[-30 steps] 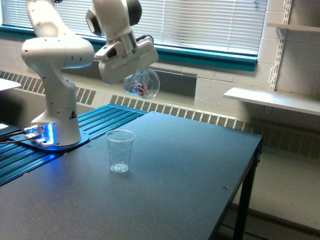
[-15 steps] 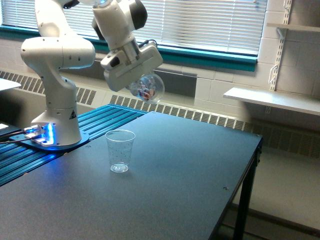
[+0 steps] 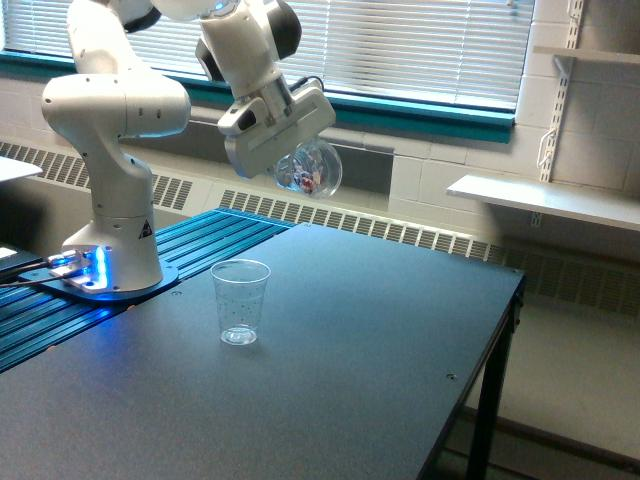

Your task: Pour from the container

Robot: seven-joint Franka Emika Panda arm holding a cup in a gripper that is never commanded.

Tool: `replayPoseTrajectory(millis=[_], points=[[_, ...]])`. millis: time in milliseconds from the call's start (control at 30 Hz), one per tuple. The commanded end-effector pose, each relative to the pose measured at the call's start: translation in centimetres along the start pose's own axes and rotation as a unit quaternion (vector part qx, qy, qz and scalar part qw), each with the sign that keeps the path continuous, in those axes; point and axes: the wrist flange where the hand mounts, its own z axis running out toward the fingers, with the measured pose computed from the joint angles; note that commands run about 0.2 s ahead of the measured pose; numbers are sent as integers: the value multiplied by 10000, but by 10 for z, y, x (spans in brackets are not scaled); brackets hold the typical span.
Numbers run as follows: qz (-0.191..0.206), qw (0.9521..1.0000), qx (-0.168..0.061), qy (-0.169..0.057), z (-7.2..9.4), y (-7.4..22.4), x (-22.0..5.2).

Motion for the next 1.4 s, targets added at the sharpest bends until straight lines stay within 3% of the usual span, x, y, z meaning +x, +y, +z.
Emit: replayPoseTrajectory(millis=[33, 233, 433, 733, 900, 1167, 1400], points=[[352, 9993, -13, 104, -10, 14, 21], [415, 9989, -166, 103, -15, 22, 36], [231, 9989, -407, 10, -9, 31, 46], [349, 9958, -841, -118, -1, 51, 64], [453, 9942, -958, -211, 1, 60, 74], [613, 9900, -1240, -277, -9, 80, 92], [785, 9830, -1630, -315, -19, 102, 105]])
